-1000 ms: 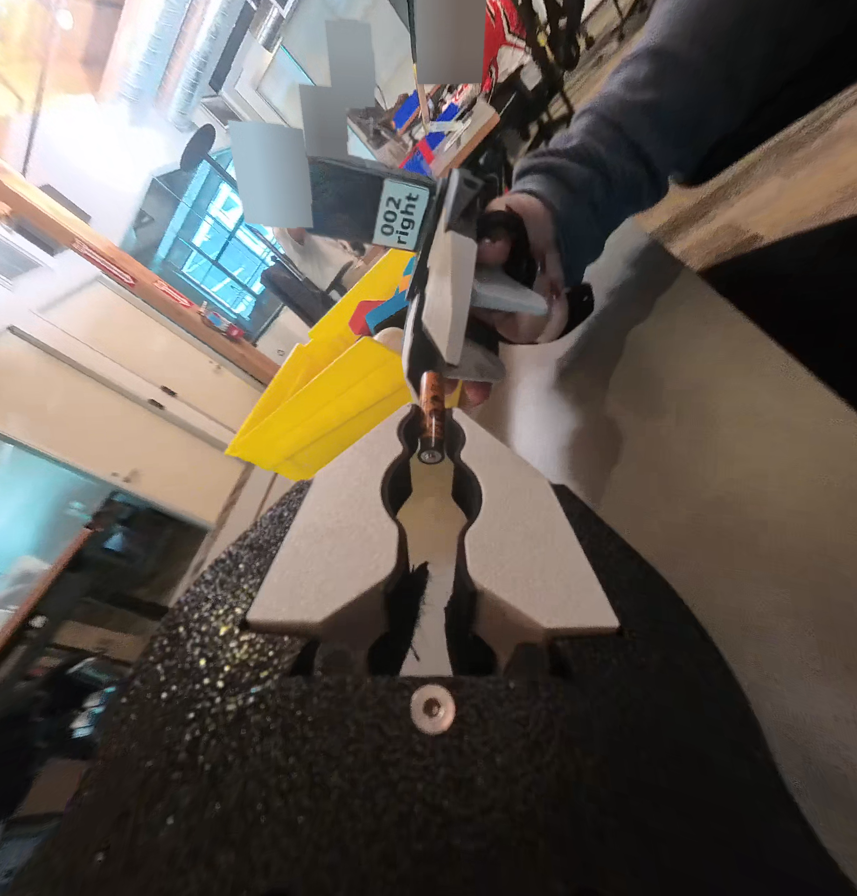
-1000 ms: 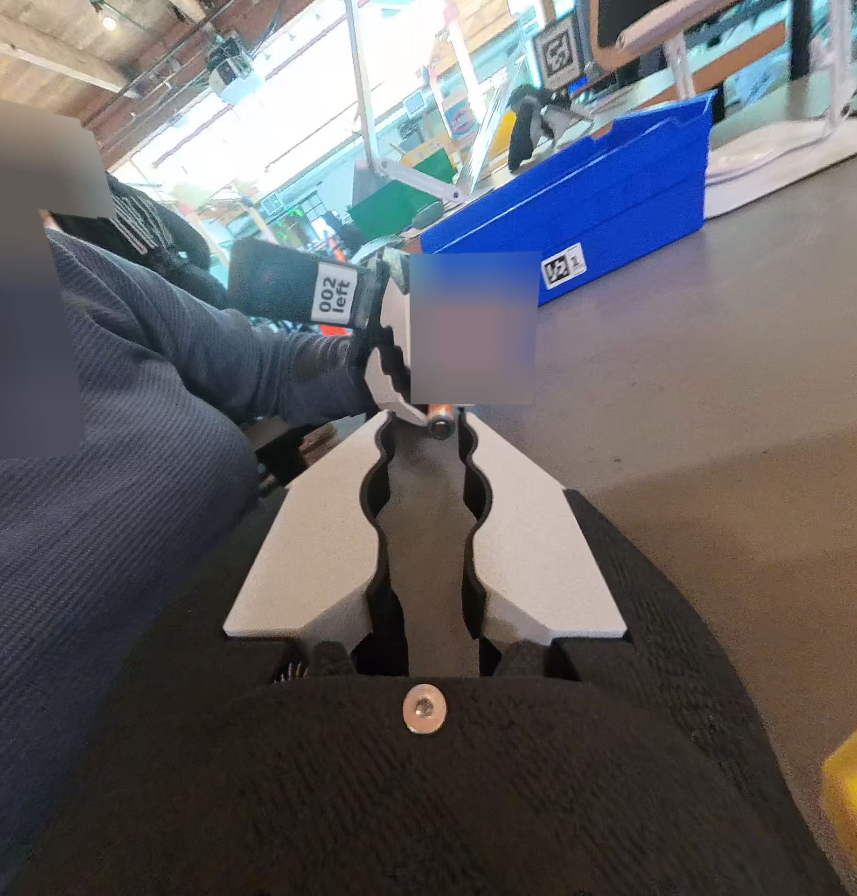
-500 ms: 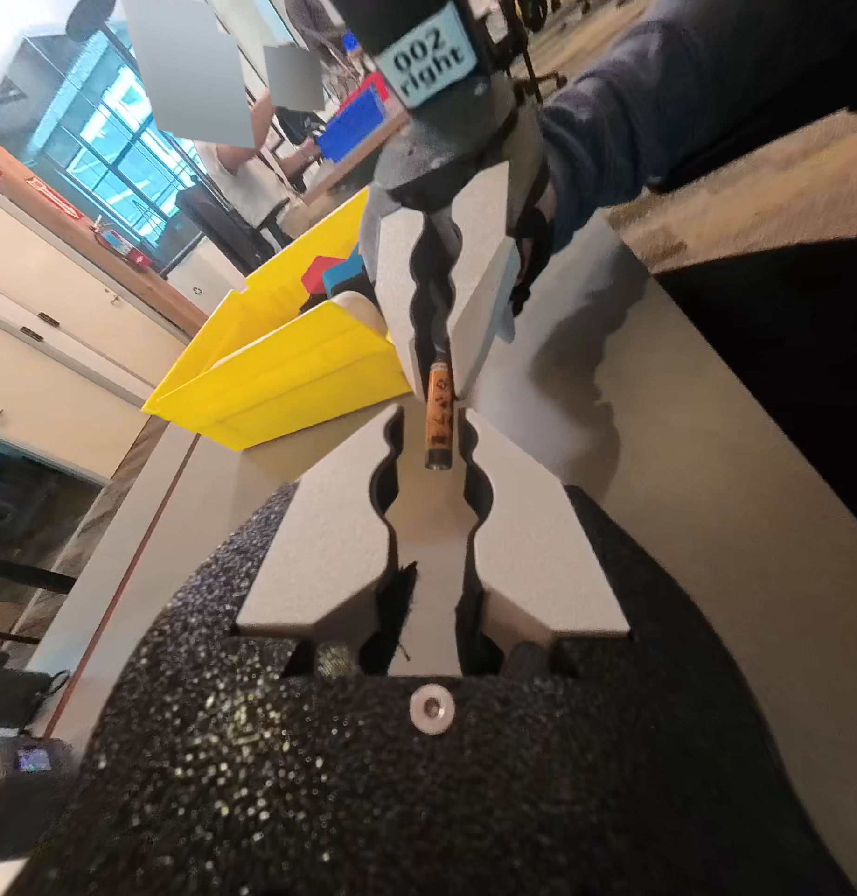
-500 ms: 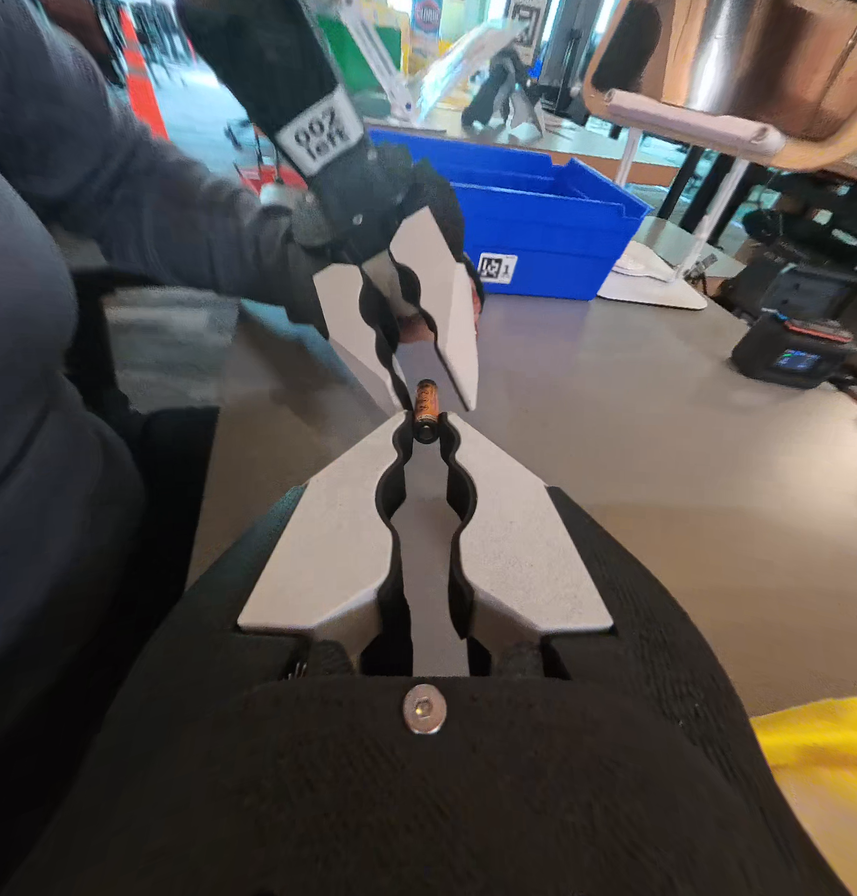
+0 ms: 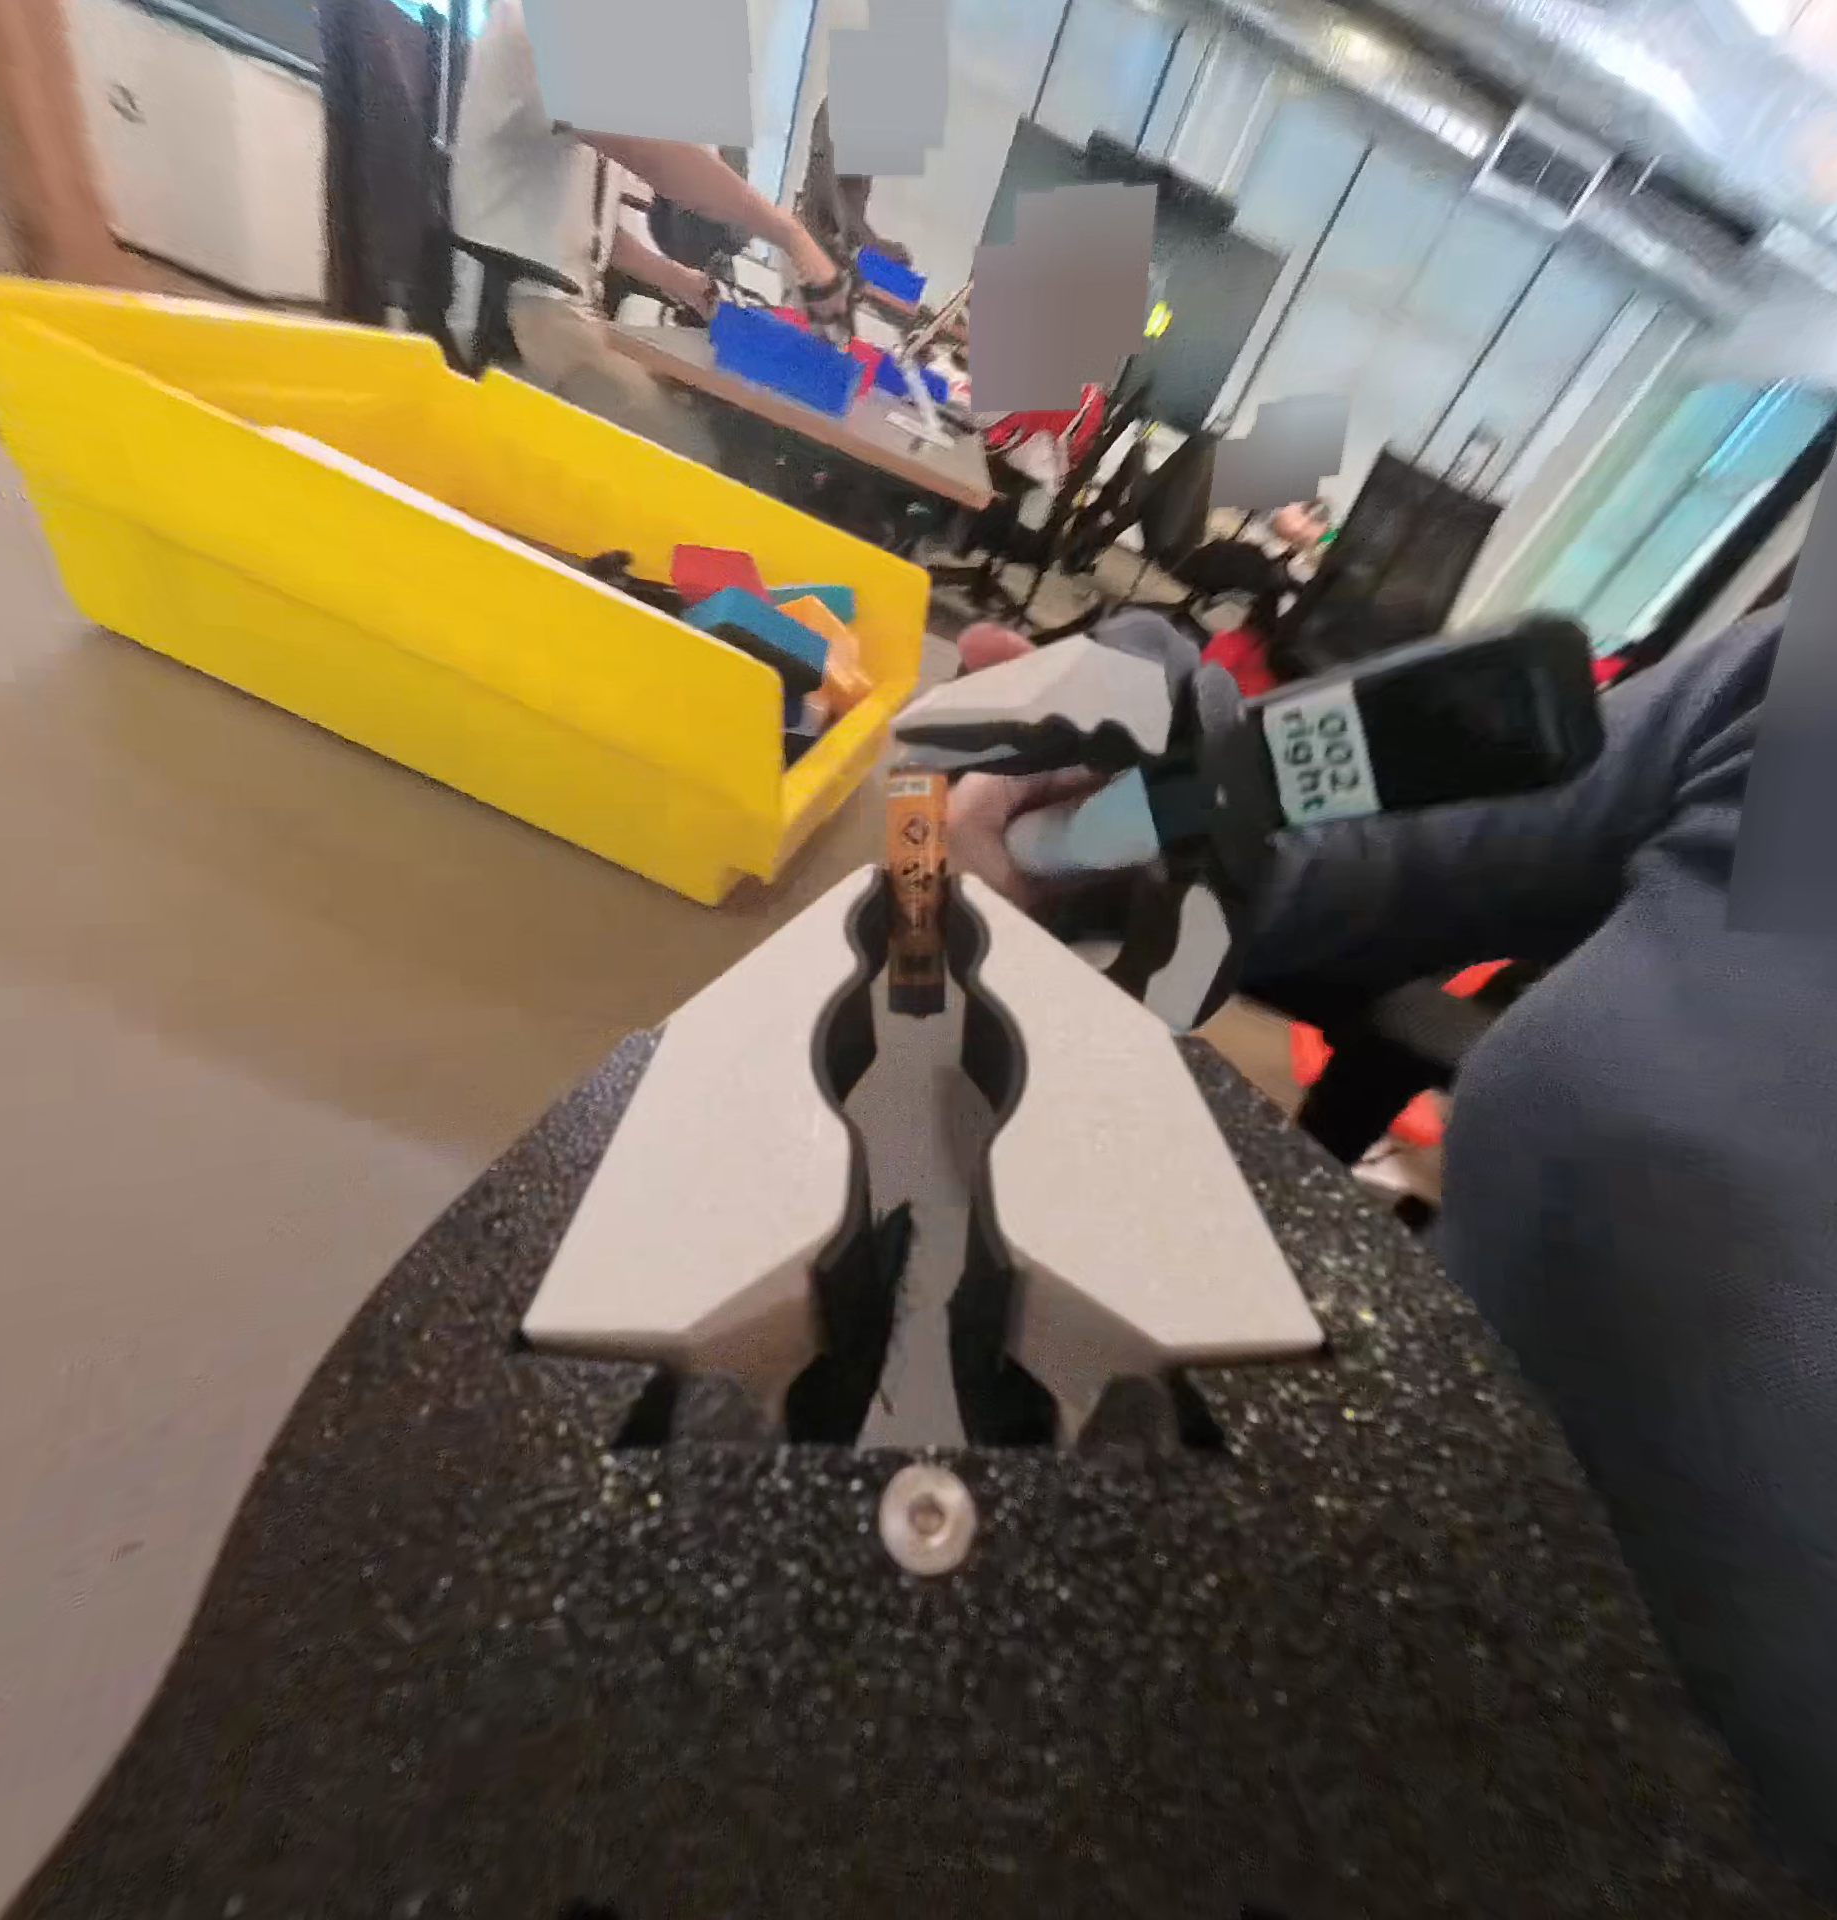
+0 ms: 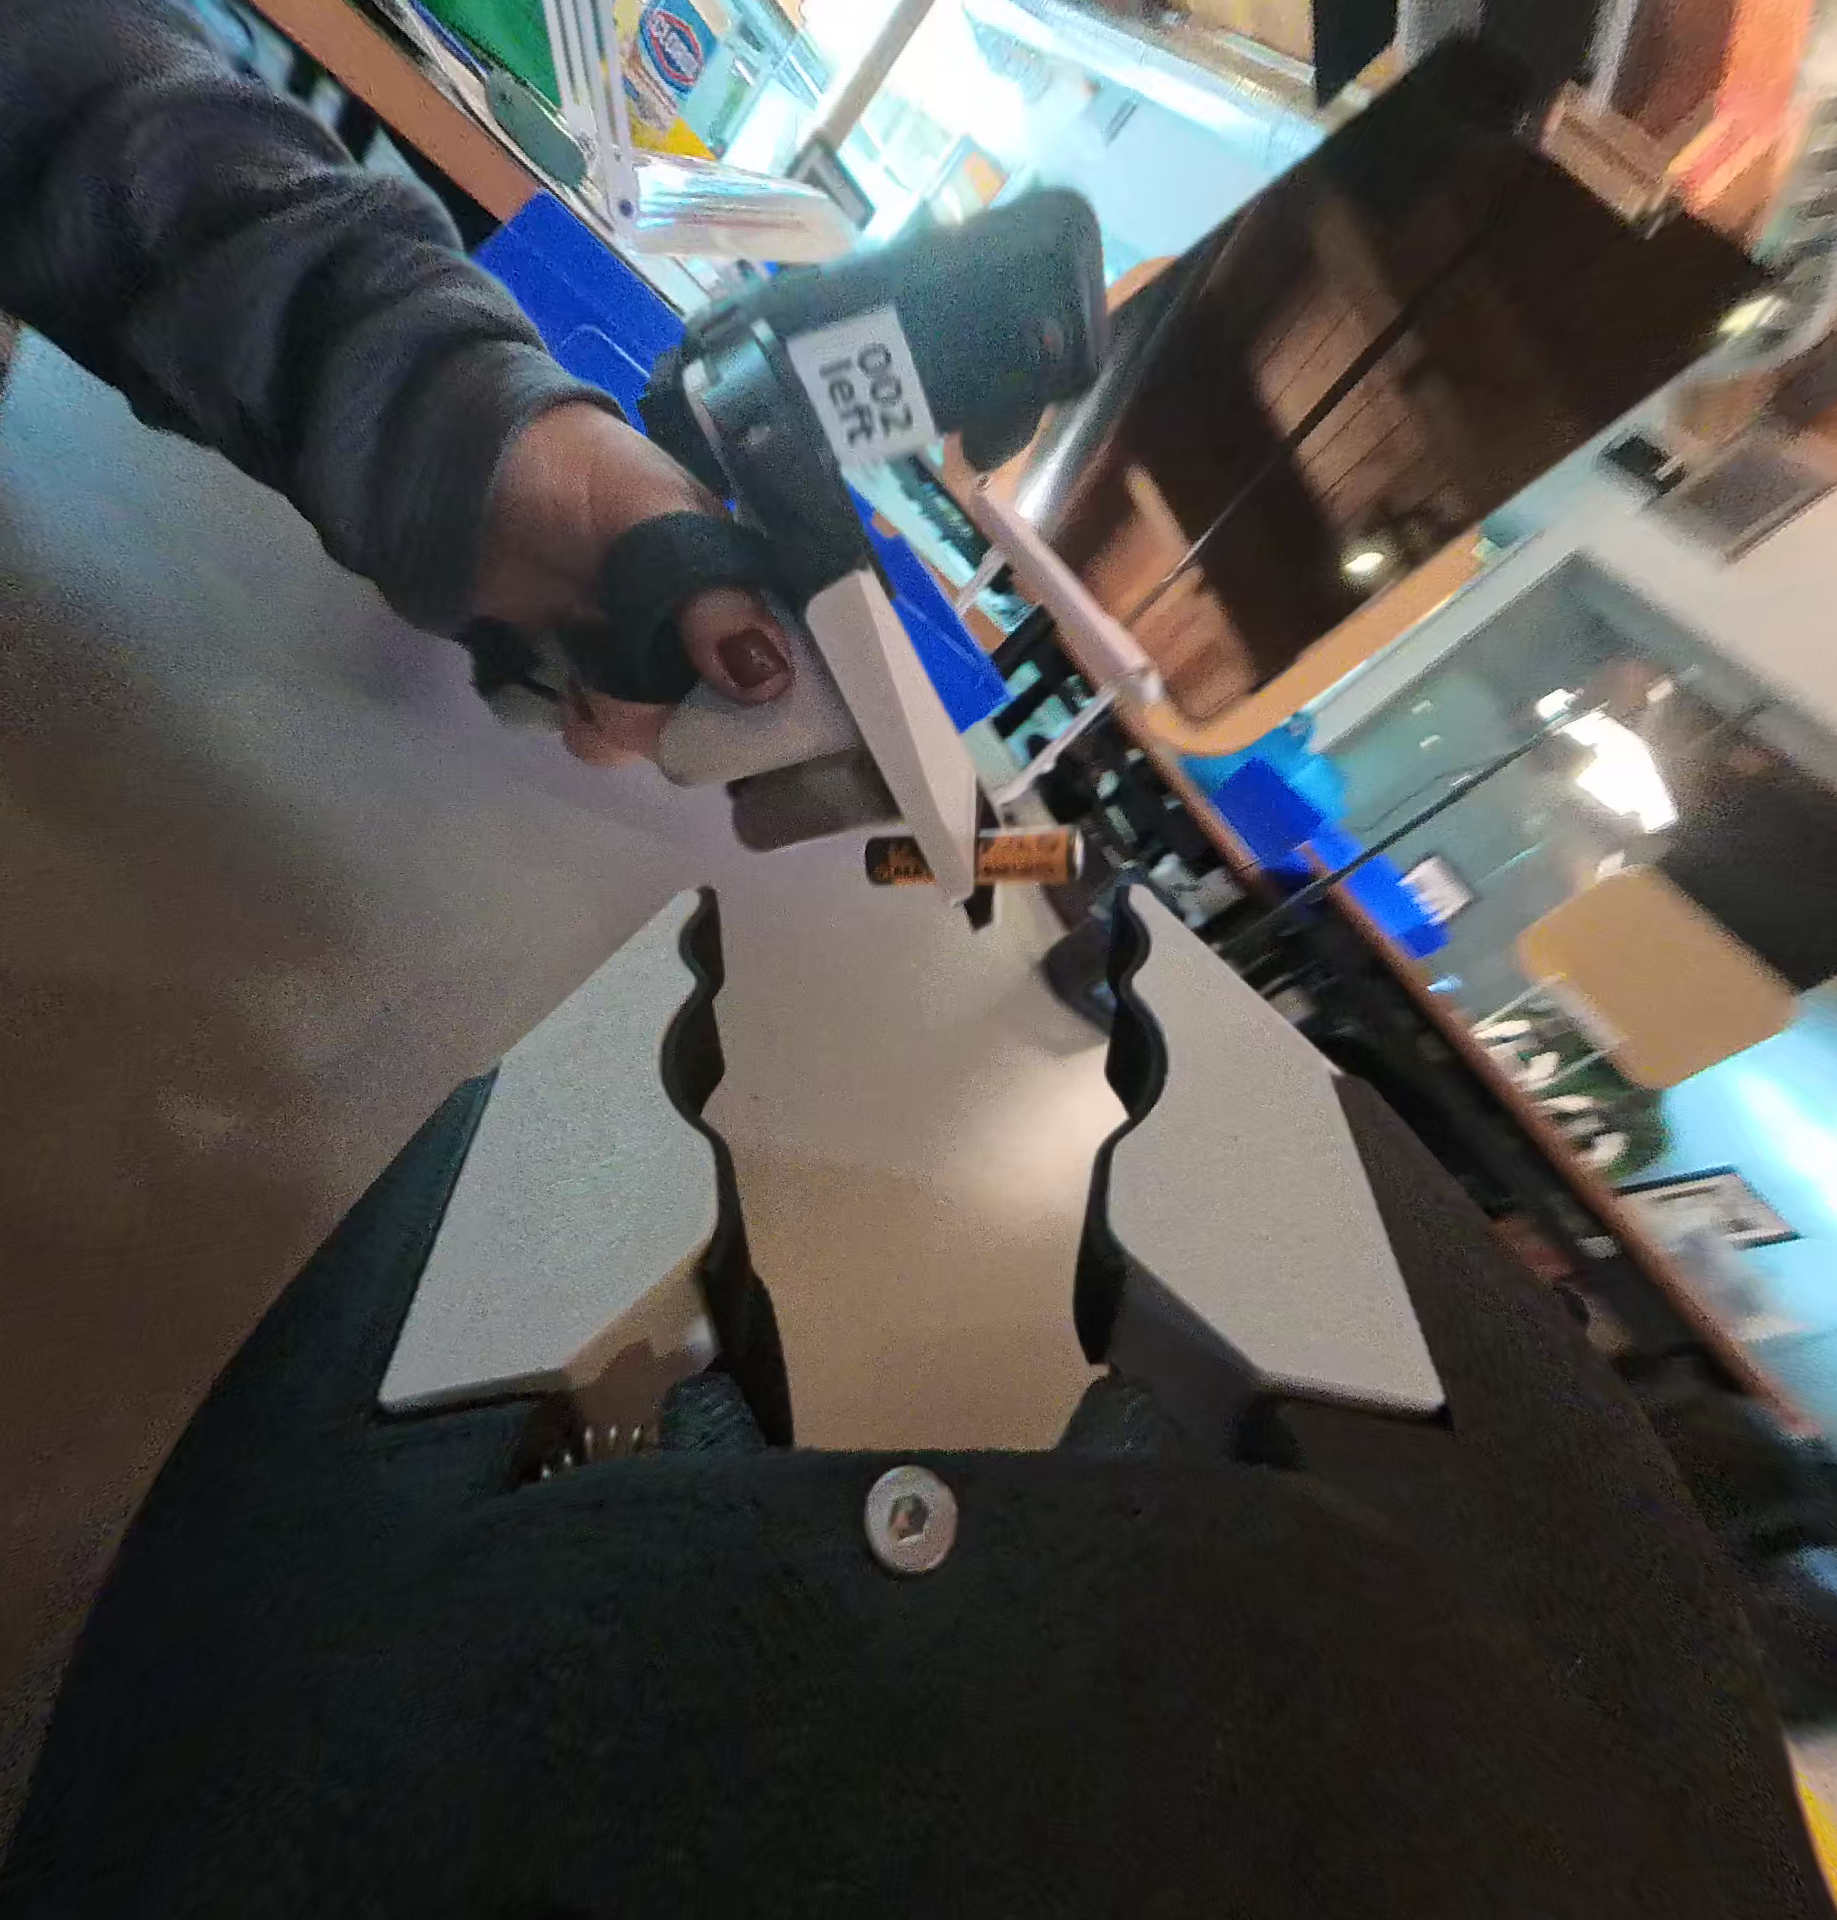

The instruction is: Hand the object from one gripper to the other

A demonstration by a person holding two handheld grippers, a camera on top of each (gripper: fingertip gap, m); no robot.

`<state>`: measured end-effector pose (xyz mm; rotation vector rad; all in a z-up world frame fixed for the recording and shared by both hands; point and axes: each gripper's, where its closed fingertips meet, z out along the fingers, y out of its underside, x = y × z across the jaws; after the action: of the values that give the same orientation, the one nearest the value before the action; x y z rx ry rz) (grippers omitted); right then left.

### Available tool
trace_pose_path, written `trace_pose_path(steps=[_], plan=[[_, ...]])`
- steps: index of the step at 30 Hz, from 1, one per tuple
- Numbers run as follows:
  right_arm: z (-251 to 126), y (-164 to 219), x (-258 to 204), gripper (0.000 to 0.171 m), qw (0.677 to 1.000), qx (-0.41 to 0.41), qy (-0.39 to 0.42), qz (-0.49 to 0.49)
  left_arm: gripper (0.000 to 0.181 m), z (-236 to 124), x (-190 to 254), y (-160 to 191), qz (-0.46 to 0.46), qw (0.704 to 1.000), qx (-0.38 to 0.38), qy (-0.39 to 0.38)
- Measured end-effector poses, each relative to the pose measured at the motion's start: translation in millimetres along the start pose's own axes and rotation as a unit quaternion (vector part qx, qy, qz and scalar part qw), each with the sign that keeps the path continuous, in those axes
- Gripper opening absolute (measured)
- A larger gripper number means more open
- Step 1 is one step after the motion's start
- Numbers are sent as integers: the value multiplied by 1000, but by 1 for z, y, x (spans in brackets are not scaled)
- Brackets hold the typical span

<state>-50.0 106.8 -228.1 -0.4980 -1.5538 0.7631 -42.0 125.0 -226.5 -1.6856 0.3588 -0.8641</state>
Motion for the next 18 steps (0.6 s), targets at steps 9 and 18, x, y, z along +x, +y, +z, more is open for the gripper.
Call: trace_pose_path(steps=[9, 18], plan=[[-4, -9, 9, 45, 995, 7, 56, -83, 8, 11, 26, -1, -178, 977, 33, 115], [-2, -10, 4, 57, 998, 12, 35, -51, 8, 12, 28, -3, -229, 962, 51, 137]])
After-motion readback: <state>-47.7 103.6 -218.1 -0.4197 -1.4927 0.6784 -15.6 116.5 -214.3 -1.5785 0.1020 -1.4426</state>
